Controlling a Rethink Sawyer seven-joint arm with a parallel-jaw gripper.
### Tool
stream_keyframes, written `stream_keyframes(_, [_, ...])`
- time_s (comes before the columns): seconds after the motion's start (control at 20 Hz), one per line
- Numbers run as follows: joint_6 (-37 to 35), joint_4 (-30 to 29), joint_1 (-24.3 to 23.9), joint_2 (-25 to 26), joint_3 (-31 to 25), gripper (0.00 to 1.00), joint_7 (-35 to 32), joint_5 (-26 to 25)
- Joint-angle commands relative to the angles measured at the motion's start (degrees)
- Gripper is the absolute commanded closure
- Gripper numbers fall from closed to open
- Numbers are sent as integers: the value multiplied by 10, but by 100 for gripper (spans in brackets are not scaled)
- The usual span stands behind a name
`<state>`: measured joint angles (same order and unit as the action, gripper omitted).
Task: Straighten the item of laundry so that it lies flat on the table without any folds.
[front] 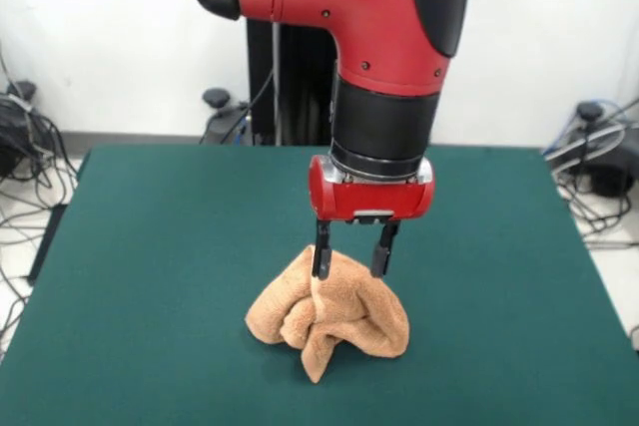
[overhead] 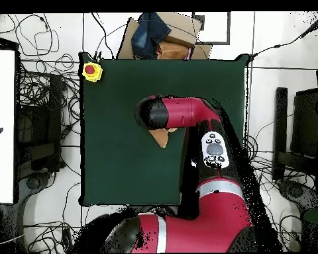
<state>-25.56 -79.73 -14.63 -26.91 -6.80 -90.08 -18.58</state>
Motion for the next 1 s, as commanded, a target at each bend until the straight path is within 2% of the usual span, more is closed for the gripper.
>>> stream_keyframes(0.05, [27,-9,1,45,-18,0,5,-57])
stream_keyframes(0.65, [35,16,-14,82,-27,0,14,-94])
stream_keyframes(1.0, [29,-34,-45,44,-57,0,37,-102])
